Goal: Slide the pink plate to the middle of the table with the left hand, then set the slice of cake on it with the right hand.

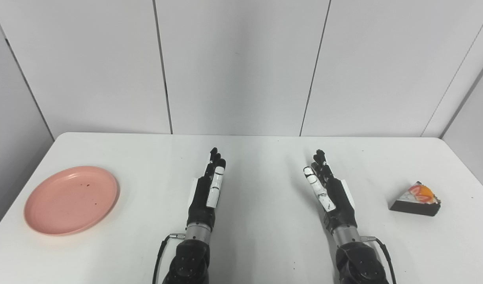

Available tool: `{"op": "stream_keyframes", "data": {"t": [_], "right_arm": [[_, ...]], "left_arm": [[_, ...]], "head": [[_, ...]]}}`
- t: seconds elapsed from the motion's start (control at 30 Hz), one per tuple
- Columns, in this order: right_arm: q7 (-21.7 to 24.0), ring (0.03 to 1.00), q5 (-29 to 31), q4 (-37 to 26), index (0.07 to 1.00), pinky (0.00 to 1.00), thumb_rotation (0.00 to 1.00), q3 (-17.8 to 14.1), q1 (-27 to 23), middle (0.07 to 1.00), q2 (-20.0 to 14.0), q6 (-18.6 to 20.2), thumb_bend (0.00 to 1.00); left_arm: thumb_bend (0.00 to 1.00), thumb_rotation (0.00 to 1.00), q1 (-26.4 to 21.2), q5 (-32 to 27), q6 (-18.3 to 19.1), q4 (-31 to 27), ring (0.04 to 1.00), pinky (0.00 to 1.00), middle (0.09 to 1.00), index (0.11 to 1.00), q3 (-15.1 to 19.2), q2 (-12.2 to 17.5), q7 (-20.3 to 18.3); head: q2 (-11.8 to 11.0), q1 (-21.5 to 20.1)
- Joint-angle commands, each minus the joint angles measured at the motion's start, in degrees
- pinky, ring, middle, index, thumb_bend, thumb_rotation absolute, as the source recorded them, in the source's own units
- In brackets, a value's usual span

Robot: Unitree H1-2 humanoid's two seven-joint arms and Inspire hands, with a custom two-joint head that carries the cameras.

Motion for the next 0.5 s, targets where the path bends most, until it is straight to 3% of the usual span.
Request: {"op": "stream_keyframes", "data": {"t": [0.0, 0.27, 0.47], "right_arm": [[0.6, 1.0, 0.8, -1.3, 1.0, 0.97, 0.7, -0.3, -1.8, 1.0, -0.2, -0.6, 0.66], [0.8, 1.0, -0.1, -0.3, 1.0, 0.96, 0.75, -0.3, -1.4, 1.0, -1.7, -2.3, 0.62], [4.3, 1.0, 6.5, 2.1, 1.0, 1.0, 0.71, -2.4, -1.7, 1.0, -1.4, -3.5, 0.64]], "left_arm": [[0.54, 1.0, 1.6, 0.6, -0.4, 0.7, 0.993, 0.98, 1.0, 1.0, 0.1, 0.8, -0.4], [0.54, 1.0, 1.4, 0.4, -0.7, 2.1, 1.0, 1.0, 1.0, 1.0, 0.3, -0.4, 0.3], [0.55, 1.0, 0.6, -1.4, -2.7, 0.9, 0.998, 1.0, 1.0, 0.997, 1.7, -1.9, 0.8]], "head": [[-0.2, 0.4], [-2.3, 8.7], [-4.4, 14.9]]}}
